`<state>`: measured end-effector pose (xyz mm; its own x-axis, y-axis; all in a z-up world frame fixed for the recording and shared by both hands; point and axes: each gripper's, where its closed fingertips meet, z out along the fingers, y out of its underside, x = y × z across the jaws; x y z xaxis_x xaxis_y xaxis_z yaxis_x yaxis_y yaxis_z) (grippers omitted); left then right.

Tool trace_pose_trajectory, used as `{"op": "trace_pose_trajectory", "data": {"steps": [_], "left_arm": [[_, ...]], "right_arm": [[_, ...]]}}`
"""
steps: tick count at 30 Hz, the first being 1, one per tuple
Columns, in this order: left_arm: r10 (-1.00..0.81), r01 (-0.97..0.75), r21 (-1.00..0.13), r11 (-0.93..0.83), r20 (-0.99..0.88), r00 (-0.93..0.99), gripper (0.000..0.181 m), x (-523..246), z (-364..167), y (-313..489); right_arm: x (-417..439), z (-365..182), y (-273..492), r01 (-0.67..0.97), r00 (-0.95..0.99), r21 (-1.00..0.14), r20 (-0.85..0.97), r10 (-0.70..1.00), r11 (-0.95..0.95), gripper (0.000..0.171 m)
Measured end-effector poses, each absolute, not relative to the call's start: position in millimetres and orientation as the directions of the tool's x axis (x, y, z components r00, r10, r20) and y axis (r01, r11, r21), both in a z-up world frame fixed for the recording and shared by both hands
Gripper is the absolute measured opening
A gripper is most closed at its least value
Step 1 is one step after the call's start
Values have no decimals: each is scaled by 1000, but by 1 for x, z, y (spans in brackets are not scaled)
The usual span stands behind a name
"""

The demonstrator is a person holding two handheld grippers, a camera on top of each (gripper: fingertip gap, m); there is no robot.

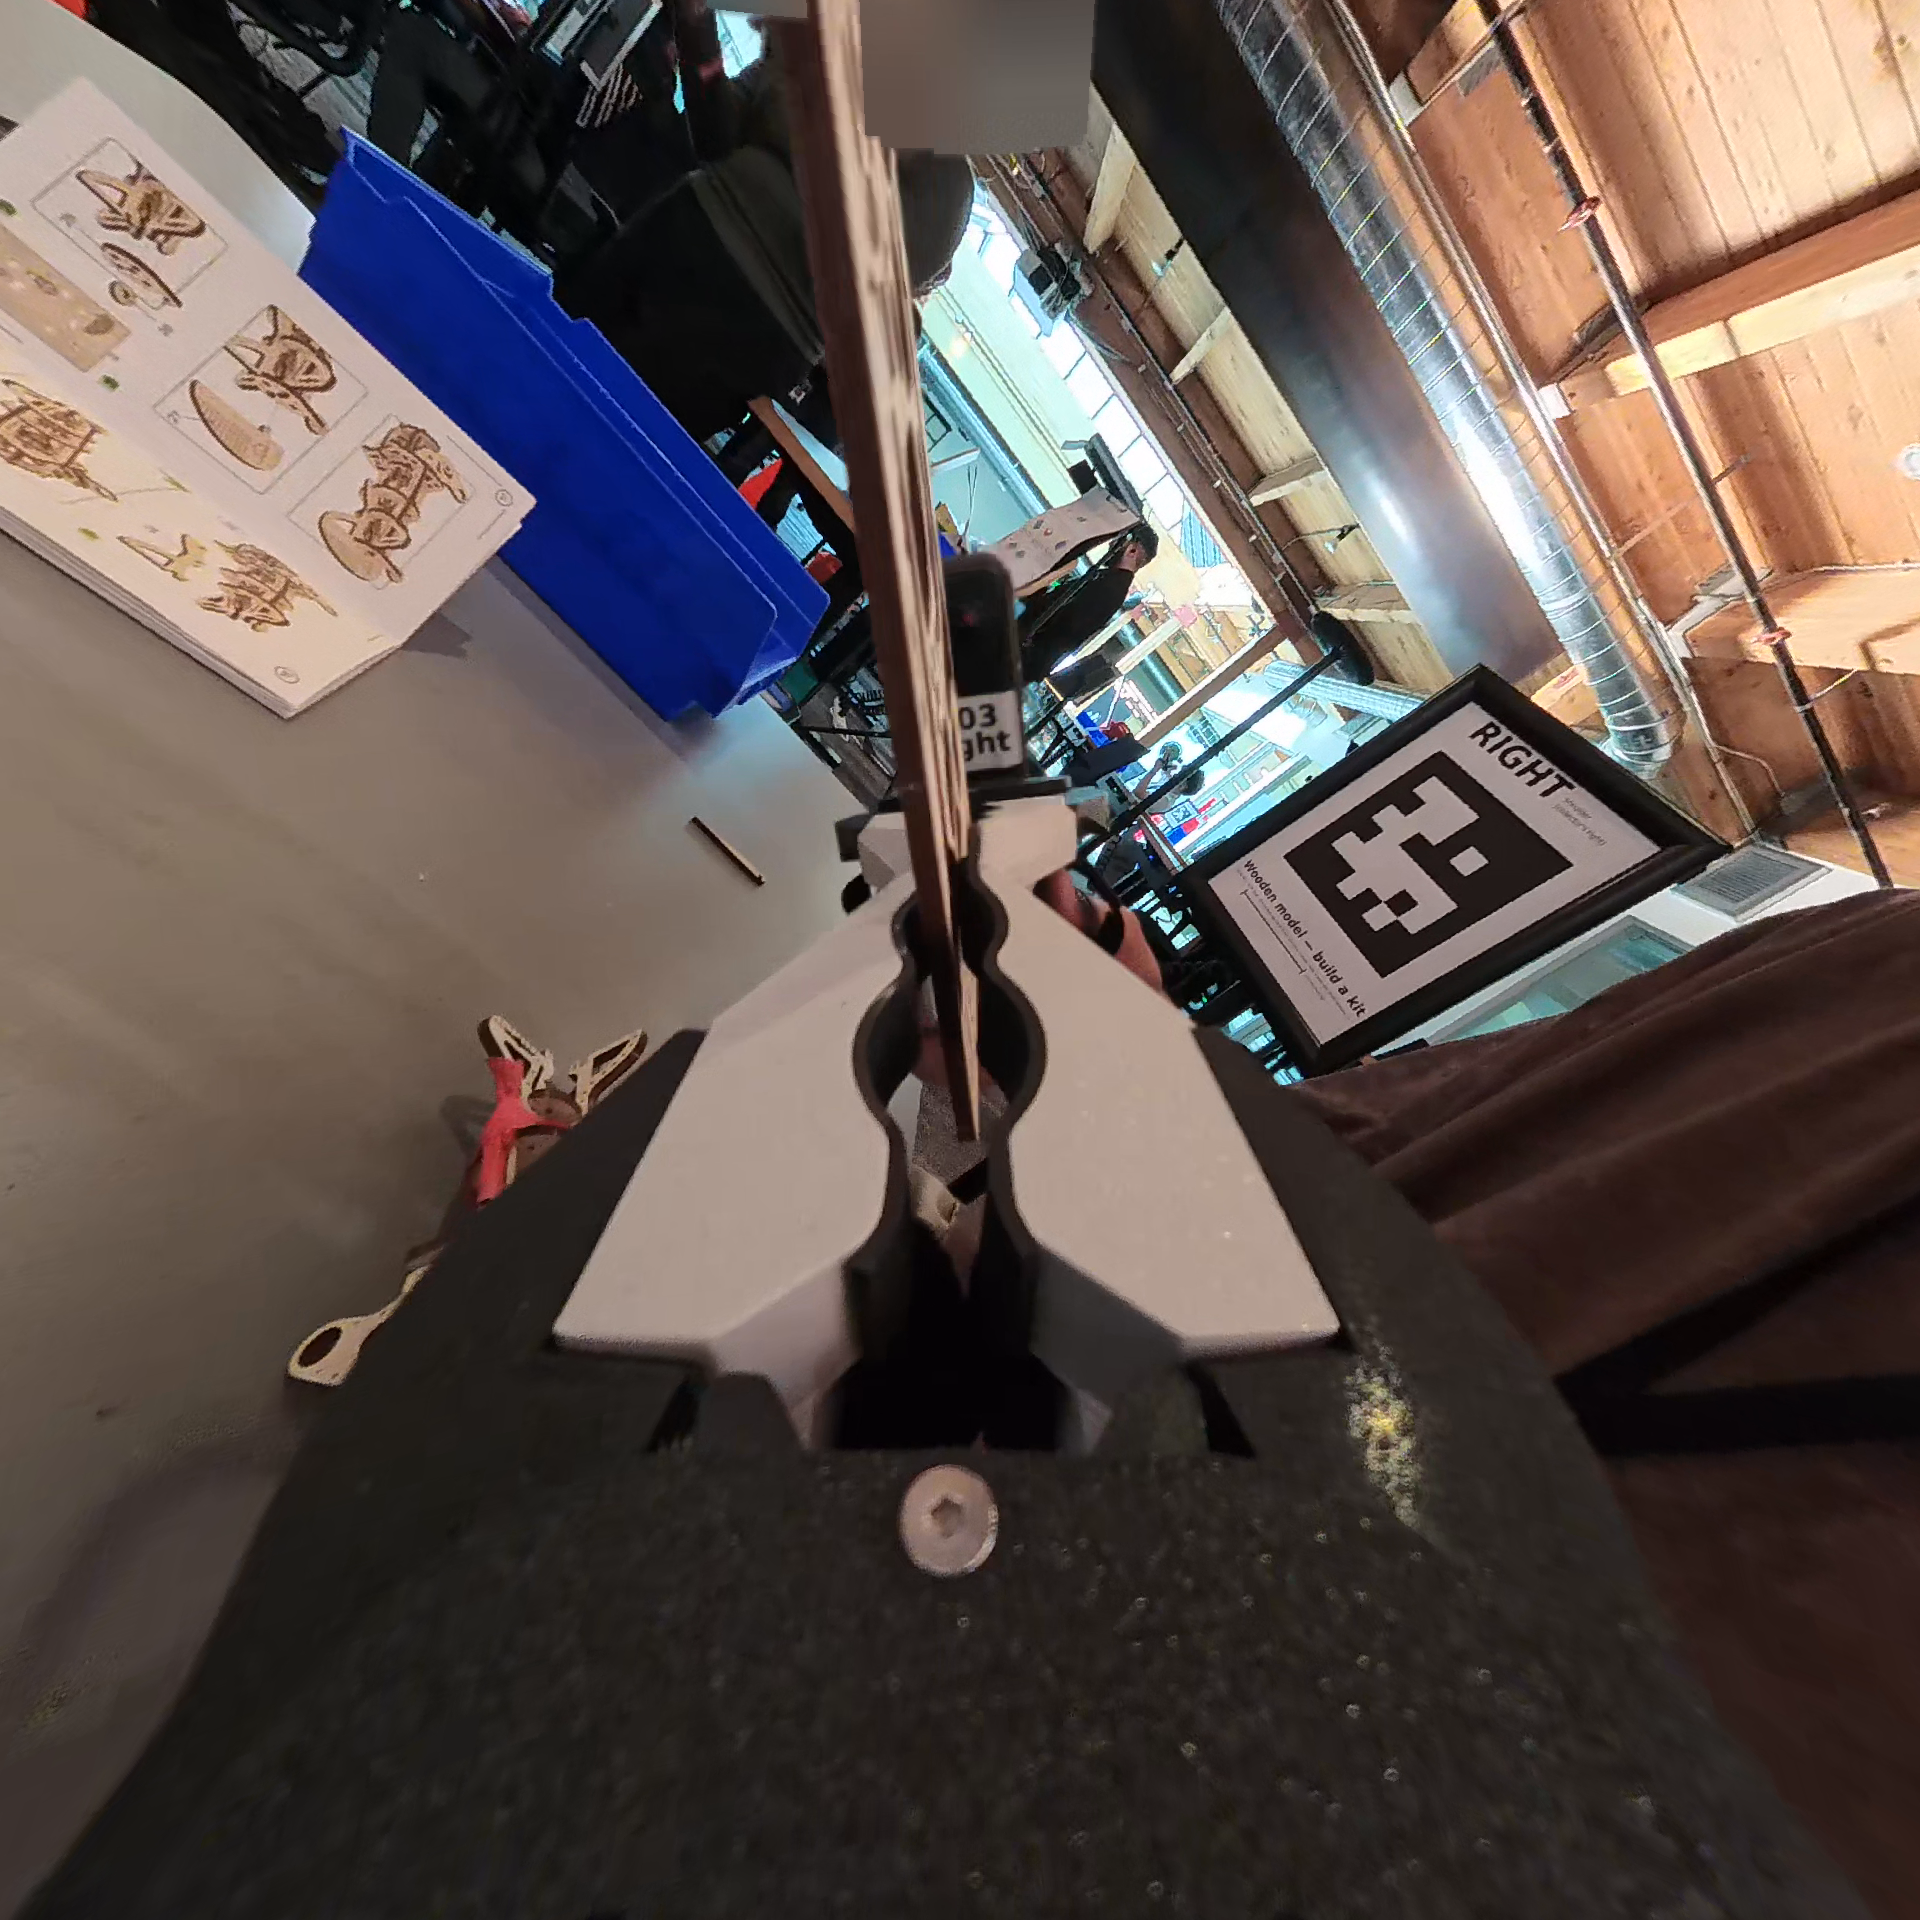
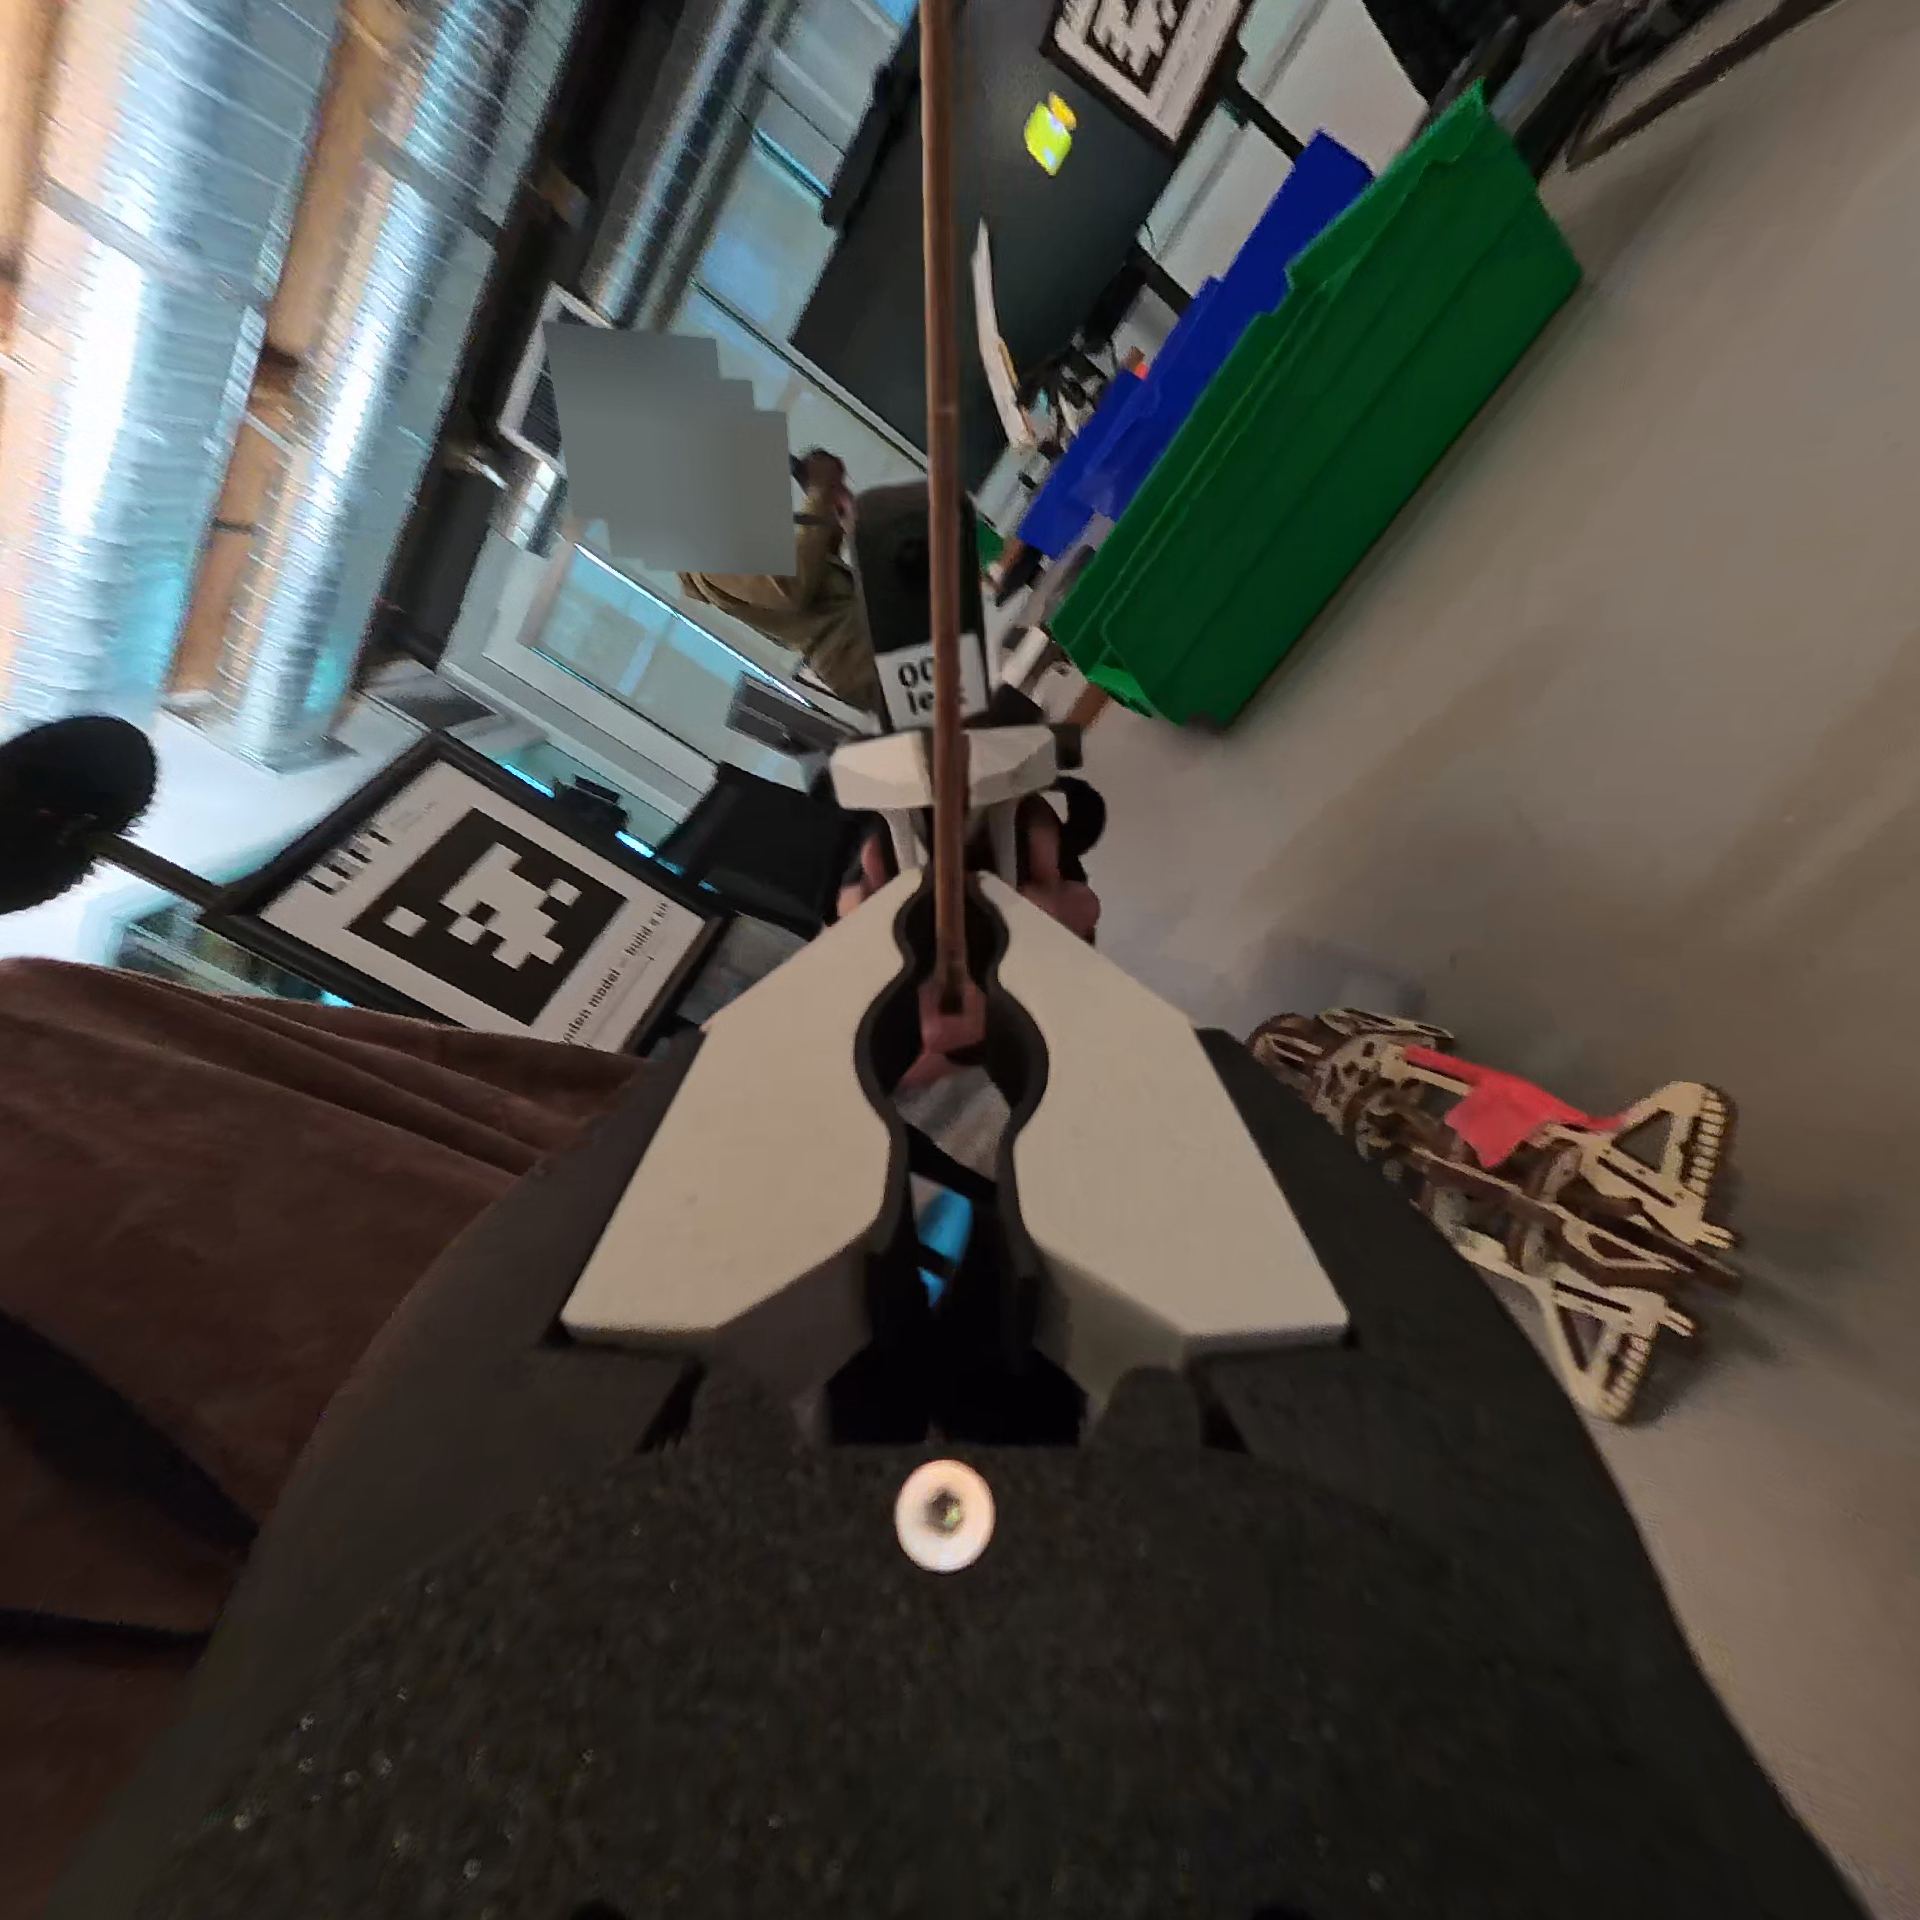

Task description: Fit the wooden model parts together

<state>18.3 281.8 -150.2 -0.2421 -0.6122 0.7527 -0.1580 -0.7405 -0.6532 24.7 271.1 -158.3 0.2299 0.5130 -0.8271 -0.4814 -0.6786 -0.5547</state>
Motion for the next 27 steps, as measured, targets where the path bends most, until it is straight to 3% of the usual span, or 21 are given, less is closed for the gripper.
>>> {"op": "trace_pose_trajectory", "data": {"steps": [3, 14, 18, 21, 24, 26, 27], "left_arm": [[-650, -171, -679, -714, 734, -199, 1, 22, -157, 281], [-668, -189, -676, -712, 736, -111, 1, 60, -178, 283], [-685, -219, -679, -701, 726, -58, 2, 62, -194, 289], [-645, -217, -662, -717, 749, -155, 2, 58, -181, 289], [-626, -202, -660, -723, 750, -211, 2, 60, -170, 285], [-623, -201, -660, -724, 751, -220, 6, 60, -171, 279], [-577, -242, -633, -735, 772, -266, 20, 60, -171, 268]], "right_arm": [[30, -165, 272, -493, 214, -521, -849, 483, -697, 3], [71, -187, 278, -456, 500, -623, -770, 396, -635, 9], [73, -203, 284, -472, 537, -610, -771, 341, -636, 12], [67, -186, 283, -536, 352, -546, -838, 417, -644, 6], [70, -173, 279, -608, 125, -407, -897, 423, -682, 3], [73, -173, 280, -635, 136, -403, -898, 418, -659, 2], [75, -172, 282, -645, 170, -426, -889, 425, -634, 2]]}}
